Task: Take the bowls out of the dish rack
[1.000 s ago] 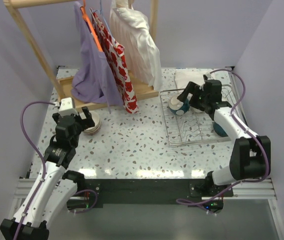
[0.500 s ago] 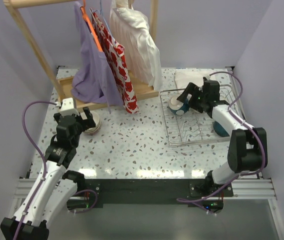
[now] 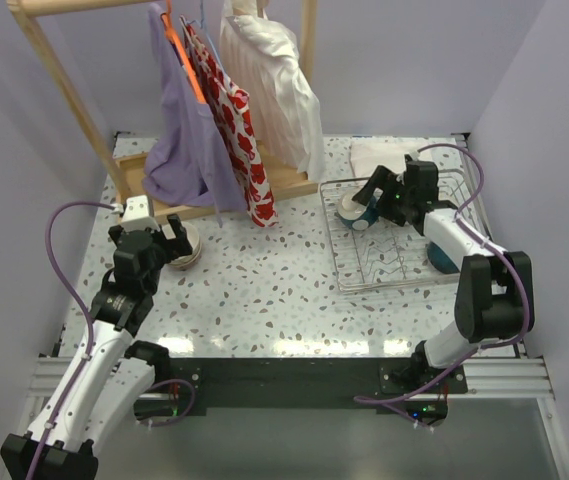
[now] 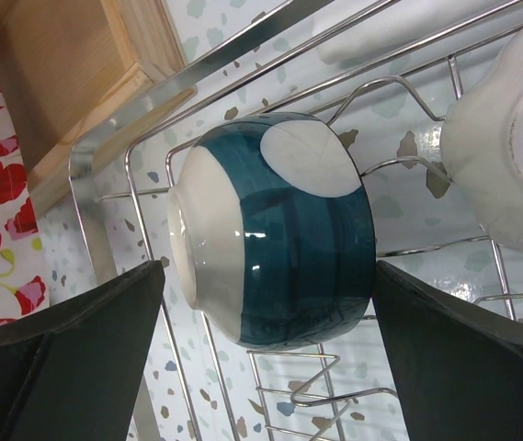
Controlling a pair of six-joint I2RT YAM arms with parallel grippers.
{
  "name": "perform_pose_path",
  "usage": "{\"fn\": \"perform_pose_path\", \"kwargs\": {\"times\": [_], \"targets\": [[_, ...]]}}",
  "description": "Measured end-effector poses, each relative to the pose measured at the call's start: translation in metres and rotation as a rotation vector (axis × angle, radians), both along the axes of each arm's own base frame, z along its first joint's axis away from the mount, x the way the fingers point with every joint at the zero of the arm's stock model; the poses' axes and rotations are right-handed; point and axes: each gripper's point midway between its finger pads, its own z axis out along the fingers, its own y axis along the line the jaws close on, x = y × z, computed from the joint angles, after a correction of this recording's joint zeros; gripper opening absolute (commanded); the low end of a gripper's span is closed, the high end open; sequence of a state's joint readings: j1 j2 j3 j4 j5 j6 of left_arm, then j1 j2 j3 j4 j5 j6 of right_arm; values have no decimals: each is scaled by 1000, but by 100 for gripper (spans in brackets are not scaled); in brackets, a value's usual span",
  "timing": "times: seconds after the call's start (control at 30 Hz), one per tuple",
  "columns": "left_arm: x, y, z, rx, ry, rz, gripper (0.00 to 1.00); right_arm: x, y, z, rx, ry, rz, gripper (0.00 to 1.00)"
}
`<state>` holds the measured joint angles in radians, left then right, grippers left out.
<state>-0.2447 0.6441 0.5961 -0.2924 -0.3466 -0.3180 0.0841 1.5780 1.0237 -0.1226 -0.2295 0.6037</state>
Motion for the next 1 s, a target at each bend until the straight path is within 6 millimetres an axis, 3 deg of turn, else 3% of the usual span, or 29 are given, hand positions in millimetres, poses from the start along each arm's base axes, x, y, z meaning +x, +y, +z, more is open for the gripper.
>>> {"fn": "perform_pose_path", "kwargs": {"times": [0.1,0.4,1.0], "targets": [[0,0,0,0,0,0,99,0,0,0,0,0,-1,96],[1,-1,-2,1,7,-3,99,0,-3,-3,2,9,-13,59],[1,-2,-2,-1,7,-8,99,-2,6,11,35,-35,37,6]]}}
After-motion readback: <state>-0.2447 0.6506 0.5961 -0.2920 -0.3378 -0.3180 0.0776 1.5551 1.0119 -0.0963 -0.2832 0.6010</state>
